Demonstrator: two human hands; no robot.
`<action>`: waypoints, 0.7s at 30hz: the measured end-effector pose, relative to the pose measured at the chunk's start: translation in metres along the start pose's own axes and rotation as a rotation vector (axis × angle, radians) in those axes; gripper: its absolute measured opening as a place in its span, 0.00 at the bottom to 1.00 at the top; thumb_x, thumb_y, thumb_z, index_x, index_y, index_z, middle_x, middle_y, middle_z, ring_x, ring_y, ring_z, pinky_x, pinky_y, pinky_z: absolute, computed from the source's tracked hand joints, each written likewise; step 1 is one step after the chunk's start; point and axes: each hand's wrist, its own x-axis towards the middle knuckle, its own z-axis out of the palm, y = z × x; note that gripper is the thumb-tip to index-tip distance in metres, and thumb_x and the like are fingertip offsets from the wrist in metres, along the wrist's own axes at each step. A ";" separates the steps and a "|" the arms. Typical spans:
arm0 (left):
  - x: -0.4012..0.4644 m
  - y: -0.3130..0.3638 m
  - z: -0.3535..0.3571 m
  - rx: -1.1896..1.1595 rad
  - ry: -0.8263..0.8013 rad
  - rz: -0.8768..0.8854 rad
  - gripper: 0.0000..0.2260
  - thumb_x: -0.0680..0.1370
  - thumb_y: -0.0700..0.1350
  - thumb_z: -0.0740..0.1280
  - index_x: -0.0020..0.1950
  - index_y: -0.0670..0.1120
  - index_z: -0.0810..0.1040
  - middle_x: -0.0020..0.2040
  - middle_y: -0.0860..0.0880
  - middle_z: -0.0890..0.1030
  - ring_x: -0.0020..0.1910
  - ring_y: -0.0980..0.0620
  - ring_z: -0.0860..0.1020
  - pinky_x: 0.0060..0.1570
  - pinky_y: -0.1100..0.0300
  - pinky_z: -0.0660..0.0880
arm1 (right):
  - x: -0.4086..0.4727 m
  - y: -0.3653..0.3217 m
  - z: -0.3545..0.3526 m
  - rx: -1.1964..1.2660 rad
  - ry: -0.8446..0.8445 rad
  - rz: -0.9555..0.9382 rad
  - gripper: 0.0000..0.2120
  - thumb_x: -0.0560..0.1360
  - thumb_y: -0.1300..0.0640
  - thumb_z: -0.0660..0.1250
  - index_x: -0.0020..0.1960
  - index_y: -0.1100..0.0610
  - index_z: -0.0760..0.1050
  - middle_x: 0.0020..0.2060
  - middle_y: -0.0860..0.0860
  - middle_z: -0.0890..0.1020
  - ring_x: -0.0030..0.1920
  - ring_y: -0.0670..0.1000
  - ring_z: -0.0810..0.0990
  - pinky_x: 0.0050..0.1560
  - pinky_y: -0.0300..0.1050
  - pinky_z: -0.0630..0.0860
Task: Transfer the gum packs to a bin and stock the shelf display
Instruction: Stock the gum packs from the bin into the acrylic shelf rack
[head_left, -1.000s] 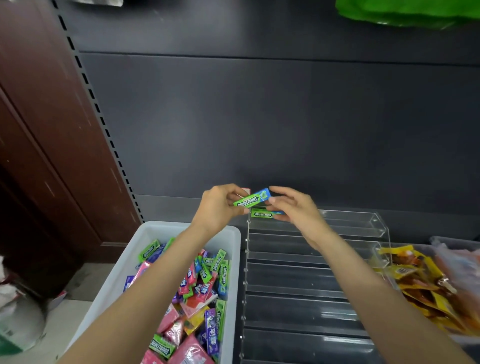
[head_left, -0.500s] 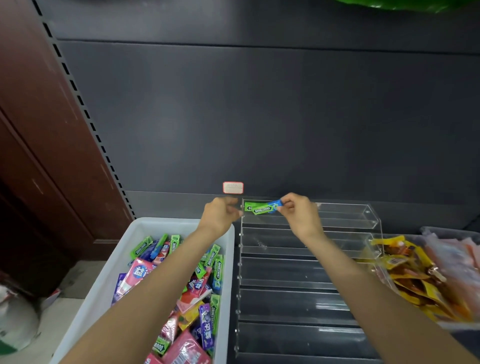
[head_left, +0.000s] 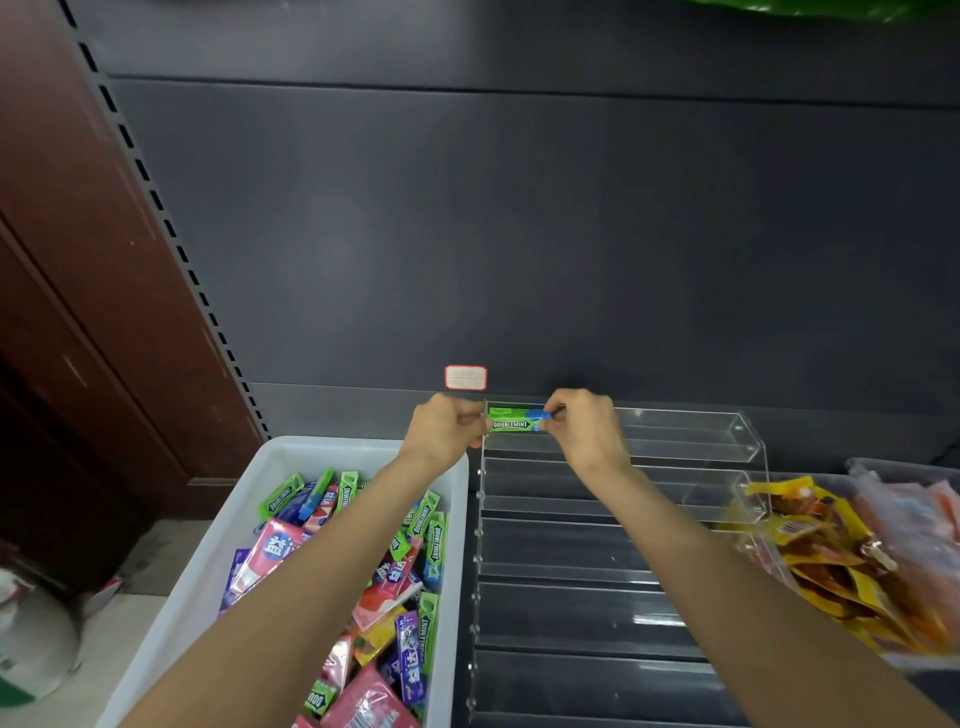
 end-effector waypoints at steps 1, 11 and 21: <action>0.000 0.000 0.000 0.001 0.000 0.000 0.12 0.77 0.42 0.66 0.60 0.42 0.79 0.45 0.44 0.83 0.43 0.51 0.81 0.52 0.57 0.77 | 0.001 -0.001 0.001 -0.006 0.011 0.003 0.06 0.73 0.59 0.71 0.49 0.57 0.80 0.47 0.55 0.82 0.44 0.53 0.81 0.45 0.46 0.79; -0.006 0.002 0.000 0.044 0.009 0.013 0.13 0.77 0.41 0.66 0.61 0.43 0.78 0.53 0.44 0.83 0.52 0.48 0.80 0.58 0.54 0.75 | 0.007 -0.001 -0.002 0.022 -0.091 -0.023 0.05 0.73 0.61 0.70 0.48 0.61 0.78 0.46 0.57 0.81 0.45 0.54 0.80 0.48 0.48 0.78; -0.070 -0.040 -0.039 0.188 0.272 0.051 0.10 0.78 0.42 0.64 0.59 0.45 0.78 0.50 0.51 0.80 0.43 0.54 0.77 0.42 0.68 0.71 | -0.042 -0.037 -0.006 0.167 -0.009 -0.245 0.09 0.76 0.61 0.65 0.55 0.57 0.79 0.51 0.53 0.77 0.46 0.51 0.79 0.48 0.41 0.76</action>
